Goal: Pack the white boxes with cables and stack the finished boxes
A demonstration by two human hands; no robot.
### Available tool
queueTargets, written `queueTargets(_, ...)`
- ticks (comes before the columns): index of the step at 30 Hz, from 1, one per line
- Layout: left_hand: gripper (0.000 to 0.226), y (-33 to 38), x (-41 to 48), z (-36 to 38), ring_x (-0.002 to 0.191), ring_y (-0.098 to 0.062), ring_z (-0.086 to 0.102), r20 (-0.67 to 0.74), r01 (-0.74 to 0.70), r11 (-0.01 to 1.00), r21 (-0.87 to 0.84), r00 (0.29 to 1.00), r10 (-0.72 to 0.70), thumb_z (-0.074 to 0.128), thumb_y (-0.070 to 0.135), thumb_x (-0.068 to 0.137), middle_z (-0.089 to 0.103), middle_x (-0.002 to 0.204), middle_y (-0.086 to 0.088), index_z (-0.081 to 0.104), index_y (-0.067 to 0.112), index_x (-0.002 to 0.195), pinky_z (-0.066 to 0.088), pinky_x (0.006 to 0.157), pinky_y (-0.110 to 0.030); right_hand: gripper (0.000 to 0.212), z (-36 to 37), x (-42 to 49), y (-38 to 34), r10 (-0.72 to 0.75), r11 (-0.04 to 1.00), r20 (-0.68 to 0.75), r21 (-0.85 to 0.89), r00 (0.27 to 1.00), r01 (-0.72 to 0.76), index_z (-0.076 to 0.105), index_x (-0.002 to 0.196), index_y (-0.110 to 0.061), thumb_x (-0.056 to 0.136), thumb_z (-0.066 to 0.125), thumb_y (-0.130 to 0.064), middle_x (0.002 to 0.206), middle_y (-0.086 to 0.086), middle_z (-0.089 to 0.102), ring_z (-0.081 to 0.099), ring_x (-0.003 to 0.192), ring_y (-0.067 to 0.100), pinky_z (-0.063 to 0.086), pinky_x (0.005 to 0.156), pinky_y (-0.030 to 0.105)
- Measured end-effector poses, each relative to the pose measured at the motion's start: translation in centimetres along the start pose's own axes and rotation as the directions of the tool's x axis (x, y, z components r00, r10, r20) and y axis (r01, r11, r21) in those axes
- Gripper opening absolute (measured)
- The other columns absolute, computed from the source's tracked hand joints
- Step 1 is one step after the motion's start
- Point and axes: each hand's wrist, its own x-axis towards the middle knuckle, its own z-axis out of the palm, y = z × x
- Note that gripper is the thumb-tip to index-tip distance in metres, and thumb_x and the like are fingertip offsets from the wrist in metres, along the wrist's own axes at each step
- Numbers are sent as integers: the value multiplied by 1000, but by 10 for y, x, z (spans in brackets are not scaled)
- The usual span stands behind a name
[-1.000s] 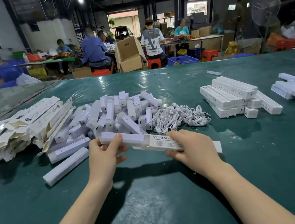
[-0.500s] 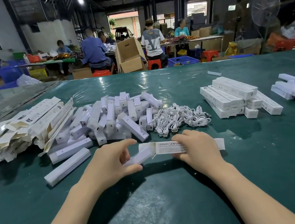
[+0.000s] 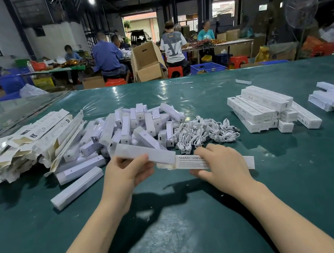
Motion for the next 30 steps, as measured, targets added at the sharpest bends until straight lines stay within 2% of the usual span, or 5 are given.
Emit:
queueTargets(16,10,-4,3,-1,64,-16,68,-56,-6,999,-54,998,3,60,-5,81,66,75,-9,59,3,86,55,57,-20,38,-5,-1,-7,29,998,20,62,999,-30,56,108,-28,82,53,-56,93,-6,55,54,93,18,27,62,28)
queueTargets(20,15,-11,-2,3,70,-14,62,-28,-3,966,260,1000,10,70,6,77,68,75,0,59,12,86,50,52,-19,41,-4,-3,-13,9,998,54,60,998,-12,53,112,-30,83,51,-58,99,-7,56,55,95,18,30,63,28)
queueTargets(23,35,-12,-6,8,76,-6,57,-3,-71,891,448,997,80,68,16,81,60,89,1,40,18,102,48,61,-24,39,-5,-2,-19,4,999,48,52,999,-7,53,107,-28,82,51,-59,97,-6,57,58,91,20,29,61,29)
queueTargets(26,47,-14,-10,16,84,-1,55,0,-160,866,474,983,182,62,17,86,52,99,6,21,21,110,50,78,-31,39,-6,-2,-23,22,999,-6,27,1000,-22,54,97,-25,81,51,-61,92,-4,59,59,86,23,26,58,29)
queueTargets(30,38,-19,-14,21,92,-6,53,-5,-241,836,492,960,280,54,15,90,45,111,2,26,19,117,46,88,-34,38,-3,-1,-30,37,999,-20,40,999,-36,54,93,-25,81,52,-61,91,-4,60,59,85,24,24,57,29)
